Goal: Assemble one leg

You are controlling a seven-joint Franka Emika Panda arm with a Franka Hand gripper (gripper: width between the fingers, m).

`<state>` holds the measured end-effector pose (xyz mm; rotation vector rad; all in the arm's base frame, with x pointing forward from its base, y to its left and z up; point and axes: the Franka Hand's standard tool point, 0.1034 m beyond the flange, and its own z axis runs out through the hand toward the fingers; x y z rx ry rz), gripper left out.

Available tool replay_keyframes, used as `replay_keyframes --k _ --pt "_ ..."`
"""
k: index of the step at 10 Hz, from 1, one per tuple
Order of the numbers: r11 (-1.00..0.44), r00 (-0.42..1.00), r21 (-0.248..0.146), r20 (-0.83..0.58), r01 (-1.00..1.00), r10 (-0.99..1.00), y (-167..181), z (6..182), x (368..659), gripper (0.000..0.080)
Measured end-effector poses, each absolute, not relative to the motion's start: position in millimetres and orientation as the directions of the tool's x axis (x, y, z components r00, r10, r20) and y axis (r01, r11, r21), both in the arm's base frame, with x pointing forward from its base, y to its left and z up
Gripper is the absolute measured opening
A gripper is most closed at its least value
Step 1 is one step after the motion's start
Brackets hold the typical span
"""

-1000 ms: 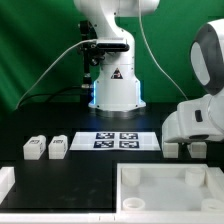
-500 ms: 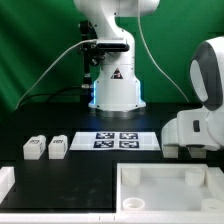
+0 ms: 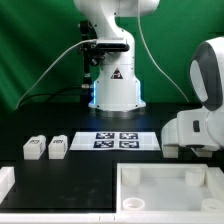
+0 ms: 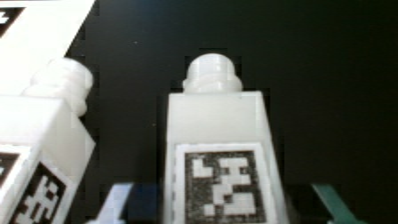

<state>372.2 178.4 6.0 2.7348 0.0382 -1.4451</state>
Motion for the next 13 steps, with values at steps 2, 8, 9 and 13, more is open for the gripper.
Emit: replay_keyframes --k 2,8,9,13 --pt "-0.999 0.563 0.031 -0.826 0.044 -0.001 178 6.0 372 0.0289" --pt "-0.995 0.631 -0.036 -0.77 0.096 0.089 161 51.5 416 0.029" --pt "-0.994 0.667 -0.051 -0.738 0.096 0.102 157 68.8 435 0.029" --pt "-0.996 0.928 -0.057 -0.362 0.07 0.086 138 145.3 489 0.029"
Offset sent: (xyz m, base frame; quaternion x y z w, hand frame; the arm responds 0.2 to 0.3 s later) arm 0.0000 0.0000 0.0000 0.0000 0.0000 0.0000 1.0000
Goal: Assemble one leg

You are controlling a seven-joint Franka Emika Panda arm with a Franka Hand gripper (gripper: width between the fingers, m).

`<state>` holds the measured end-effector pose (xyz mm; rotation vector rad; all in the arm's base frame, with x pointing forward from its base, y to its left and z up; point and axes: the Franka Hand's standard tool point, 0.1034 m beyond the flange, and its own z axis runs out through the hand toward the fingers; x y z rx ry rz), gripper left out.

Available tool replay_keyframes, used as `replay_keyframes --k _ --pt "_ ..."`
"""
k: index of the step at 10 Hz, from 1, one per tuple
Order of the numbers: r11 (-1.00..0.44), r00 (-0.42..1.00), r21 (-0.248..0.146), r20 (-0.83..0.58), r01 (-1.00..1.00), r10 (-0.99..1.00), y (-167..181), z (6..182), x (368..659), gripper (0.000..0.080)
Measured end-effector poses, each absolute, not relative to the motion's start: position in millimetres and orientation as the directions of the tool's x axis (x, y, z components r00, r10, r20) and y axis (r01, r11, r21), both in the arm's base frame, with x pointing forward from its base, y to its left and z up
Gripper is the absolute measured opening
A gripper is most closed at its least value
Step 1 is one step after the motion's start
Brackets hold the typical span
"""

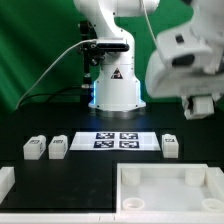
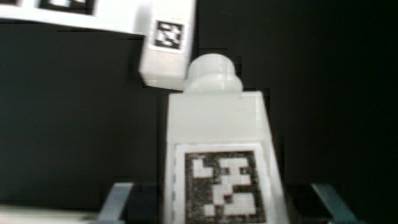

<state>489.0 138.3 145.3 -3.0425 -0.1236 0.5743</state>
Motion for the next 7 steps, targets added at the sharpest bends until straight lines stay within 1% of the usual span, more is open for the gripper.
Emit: replay_keyframes --k 1,2,3,4,5,6,7 --pt "-0.996 0.96 -0.059 -0.265 0.071 0.085 139 140.8 488 0.029" --pt "-0.996 0.973 -0.059 -0.214 0.072 0.083 138 139.8 485 0.029" --pt "-0.995 0.993 -0.068 -0.092 0.074 0.08 139 141.4 494 0.029" --pt "-0.99 0.992 -0.073 0.003 0.124 0.124 135 140.7 499 0.029" --pt "-0.981 0.982 -0.068 0.055 0.183 0.18 115 144.2 522 0.029" --pt "-0.979 0.97 -0.056 0.159 0.197 0.186 98 158.8 555 0.029" --pt "-0.979 0.951 -0.047 0.249 0.201 0.183 90 171.2 578 0.029"
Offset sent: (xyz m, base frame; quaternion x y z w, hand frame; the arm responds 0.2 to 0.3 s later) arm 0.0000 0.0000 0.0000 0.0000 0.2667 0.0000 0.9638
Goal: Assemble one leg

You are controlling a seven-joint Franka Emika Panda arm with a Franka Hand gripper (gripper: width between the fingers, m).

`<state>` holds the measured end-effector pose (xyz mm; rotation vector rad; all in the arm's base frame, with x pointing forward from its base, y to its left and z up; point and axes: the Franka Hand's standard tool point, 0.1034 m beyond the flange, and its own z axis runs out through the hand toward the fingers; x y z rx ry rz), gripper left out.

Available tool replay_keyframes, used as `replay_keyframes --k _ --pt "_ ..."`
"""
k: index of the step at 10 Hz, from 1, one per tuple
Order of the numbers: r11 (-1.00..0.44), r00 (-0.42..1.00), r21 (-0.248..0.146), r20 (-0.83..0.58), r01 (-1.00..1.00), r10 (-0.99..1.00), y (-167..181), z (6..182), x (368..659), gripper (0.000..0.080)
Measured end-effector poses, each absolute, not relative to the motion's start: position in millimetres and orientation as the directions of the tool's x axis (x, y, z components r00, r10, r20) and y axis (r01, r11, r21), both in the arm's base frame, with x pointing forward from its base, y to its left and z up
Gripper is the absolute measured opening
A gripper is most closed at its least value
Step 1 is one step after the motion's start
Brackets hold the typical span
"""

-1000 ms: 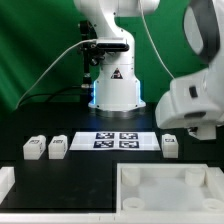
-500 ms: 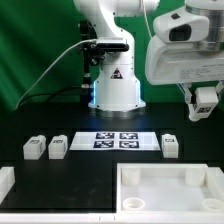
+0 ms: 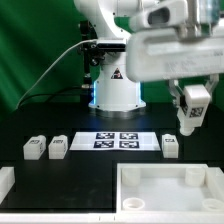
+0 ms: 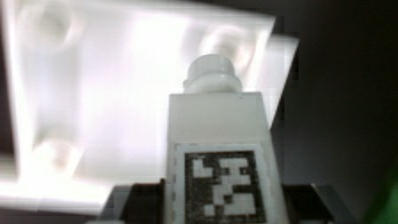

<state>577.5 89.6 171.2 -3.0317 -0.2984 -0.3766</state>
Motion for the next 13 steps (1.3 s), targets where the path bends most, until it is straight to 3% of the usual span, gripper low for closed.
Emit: replay_keyframes --k 1,4,6,8,11,13 --pt "-0.982 0.924 -0.039 0.348 0.187 0.162 86 175.1 588 0.029" --pt "-0.983 0.816 0.006 0.556 0.186 0.158 79 168.1 582 0.029" --pt "-0.982 0.829 0.002 0.535 0.19 0.162 81 165.0 582 0.0291" --pt "-0.98 0.831 -0.007 0.532 0.197 0.163 89 147.7 592 0.0291" --pt "-0.981 0.82 -0.011 0.55 0.193 0.155 90 142.3 619 0.0291" --pt "-0.981 0.821 -0.011 0.549 0.194 0.156 90 141.9 618 0.0291"
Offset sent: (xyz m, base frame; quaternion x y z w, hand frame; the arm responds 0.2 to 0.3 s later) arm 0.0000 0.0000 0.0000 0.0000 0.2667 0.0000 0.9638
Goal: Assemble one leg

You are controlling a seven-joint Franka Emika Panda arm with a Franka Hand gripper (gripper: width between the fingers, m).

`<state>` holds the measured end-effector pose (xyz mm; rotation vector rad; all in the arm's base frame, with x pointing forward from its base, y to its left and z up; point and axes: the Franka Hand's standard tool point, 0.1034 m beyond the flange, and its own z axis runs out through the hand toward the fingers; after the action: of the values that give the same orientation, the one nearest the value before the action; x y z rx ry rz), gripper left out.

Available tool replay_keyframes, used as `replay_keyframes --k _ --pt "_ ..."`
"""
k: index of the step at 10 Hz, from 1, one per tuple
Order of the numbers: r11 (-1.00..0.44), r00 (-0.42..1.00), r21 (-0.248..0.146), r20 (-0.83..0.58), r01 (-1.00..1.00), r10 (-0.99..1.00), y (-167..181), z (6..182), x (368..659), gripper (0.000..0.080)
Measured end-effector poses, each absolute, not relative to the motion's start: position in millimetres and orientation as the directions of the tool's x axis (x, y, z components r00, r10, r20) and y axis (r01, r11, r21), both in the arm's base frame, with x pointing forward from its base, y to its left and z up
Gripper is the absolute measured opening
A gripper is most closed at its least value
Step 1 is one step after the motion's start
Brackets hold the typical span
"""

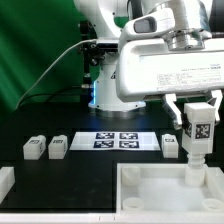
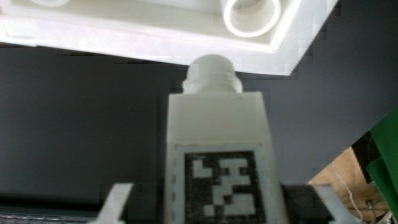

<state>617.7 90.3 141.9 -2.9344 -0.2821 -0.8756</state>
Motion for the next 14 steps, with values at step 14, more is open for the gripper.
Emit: replay_keyframes --k 14 --pt "-0.976 0.831 -0.032 0.531 0.215 0.166 118 84.3 623 0.0291"
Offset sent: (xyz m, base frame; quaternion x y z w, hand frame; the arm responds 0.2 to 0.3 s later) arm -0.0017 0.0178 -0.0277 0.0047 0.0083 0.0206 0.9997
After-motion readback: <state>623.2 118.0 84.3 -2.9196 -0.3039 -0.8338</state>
